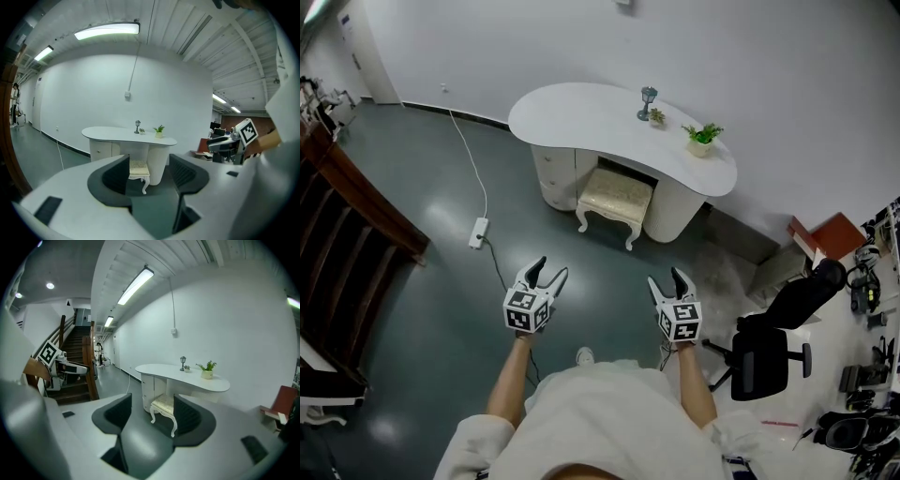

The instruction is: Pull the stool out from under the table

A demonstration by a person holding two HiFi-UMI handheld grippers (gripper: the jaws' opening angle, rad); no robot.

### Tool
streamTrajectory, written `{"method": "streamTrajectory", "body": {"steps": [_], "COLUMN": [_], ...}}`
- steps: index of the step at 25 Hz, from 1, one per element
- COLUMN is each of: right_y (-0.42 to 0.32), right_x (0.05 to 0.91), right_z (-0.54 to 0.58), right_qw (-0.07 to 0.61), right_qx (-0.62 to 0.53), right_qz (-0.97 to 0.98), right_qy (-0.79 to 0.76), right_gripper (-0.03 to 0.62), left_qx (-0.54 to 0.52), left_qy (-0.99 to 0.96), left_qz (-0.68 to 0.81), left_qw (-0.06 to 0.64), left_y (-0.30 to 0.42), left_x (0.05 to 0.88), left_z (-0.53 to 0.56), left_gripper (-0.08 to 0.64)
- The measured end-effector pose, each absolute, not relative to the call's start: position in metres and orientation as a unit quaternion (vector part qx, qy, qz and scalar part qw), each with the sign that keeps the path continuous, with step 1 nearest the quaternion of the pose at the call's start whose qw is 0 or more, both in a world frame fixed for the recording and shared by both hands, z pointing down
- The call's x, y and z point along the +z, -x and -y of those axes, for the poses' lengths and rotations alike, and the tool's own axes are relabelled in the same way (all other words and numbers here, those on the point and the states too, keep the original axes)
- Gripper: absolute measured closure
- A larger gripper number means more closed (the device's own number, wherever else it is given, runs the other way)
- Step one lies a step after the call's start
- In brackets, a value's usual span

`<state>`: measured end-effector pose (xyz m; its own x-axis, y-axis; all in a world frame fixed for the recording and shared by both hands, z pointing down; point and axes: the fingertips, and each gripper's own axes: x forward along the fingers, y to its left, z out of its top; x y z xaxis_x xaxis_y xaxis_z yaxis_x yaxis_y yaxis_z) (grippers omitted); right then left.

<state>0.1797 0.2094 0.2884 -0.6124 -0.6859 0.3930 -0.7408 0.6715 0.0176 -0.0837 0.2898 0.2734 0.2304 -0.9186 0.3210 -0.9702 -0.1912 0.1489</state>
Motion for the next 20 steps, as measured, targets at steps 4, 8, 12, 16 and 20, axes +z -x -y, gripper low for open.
{"method": "streamTrajectory", "body": {"steps": [4, 8, 12, 16, 20], "right_y": [-0.162, -0.150, -0.138, -0.120, -0.102], "right_x": [0.293, 0.305, 0.317, 0.324, 0.330], "right_z": [-0.181, -0.162, -0.135, -0.098, -0.050], "right_qw": [0.192, 0.201, 0.207, 0.208, 0.206], "right_qx": [0.077, 0.084, 0.093, 0.096, 0.101], "right_qz": [0.894, 0.892, 0.891, 0.893, 0.893], "right_qy": [-0.398, -0.397, -0.393, -0.388, -0.387], "right_gripper": [0.331, 0.331, 0.331, 0.331, 0.333], "left_qx": [0.084, 0.089, 0.093, 0.097, 0.098], "left_qy": [-0.770, -0.770, -0.768, -0.766, -0.765], "left_qz": [0.611, 0.607, 0.606, 0.607, 0.609], "left_qw": [0.167, 0.177, 0.182, 0.185, 0.187], "left_y": [0.099, 0.111, 0.124, 0.139, 0.156], "left_x": [0.279, 0.291, 0.301, 0.306, 0.310], "left_z": [-0.260, -0.239, -0.211, -0.174, -0.127], "left_gripper": [0.296, 0.296, 0.296, 0.296, 0.296]}}
